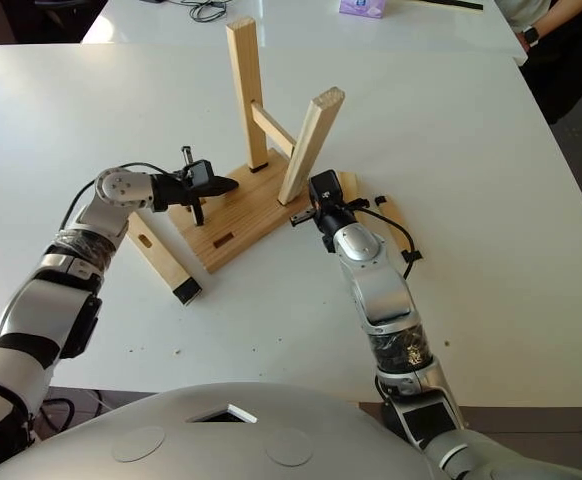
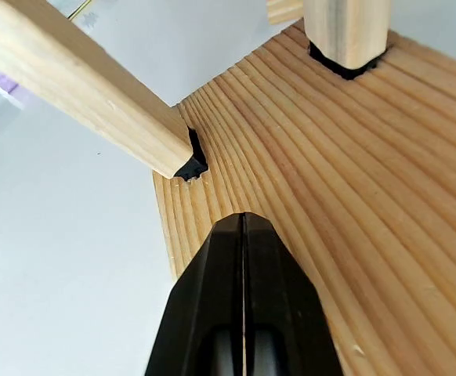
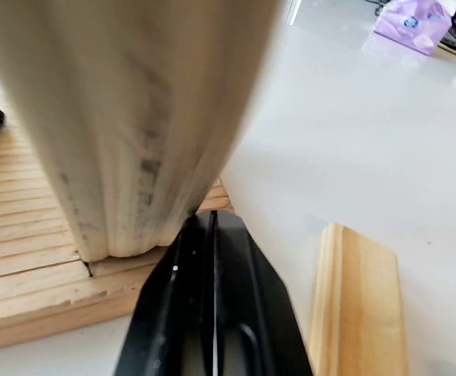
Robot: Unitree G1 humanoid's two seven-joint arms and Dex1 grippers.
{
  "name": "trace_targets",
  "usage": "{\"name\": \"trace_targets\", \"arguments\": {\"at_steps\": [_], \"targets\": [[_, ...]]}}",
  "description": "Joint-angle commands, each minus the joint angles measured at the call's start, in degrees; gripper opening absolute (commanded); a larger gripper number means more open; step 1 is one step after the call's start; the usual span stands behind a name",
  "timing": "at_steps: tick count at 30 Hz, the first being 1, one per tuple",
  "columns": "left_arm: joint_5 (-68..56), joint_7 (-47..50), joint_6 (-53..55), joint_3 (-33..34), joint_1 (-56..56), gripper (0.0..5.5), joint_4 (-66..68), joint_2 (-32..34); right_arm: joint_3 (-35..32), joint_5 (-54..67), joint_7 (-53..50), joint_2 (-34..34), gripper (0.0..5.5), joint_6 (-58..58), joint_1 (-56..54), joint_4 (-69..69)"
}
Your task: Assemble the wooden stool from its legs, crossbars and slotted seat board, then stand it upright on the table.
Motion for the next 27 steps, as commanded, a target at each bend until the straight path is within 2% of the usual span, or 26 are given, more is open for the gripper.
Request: {"name": "trace_targets", "arguments": {"at_steps": [1,6,10,14,19,27], "targets": [[-2.6,-3.2,15.4,-0.5,4.0,0.0,-12.0,-0.4,1.6,-0.4,1.6,-0.7,0.03,1.4,1.0,-3.4],[-3.8,-3.1,24.1,1.2,3.9,0.0,-22.4,1.9,1.6,-0.2,3.3,-3.1,0.03,3.6,3.8,-7.6],[1.4,0.3,12.2,2.1,1.4,0.0,-19.2,7.0,2.7,0.3,5.9,-5.9,0.03,6.1,6.5,-12.4],[3.5,2.4,3.7,3.5,-2.4,0.0,-9.2,10.0,3.5,0.5,6.6,-6.3,0.03,7.1,7.3,-14.5],[9.3,7.7,-6.0,1.7,-5.5,0.0,4.9,12.0,3.7,0.3,6.4,-5.9,0.03,7.1,6.9,-14.1],[17.1,14.0,-12.9,-2.2,-7.7,1.25,18.7,11.0,4.4,0.2,6.9,-6.4,0.0,7.1,6.9,-14.4]]}}
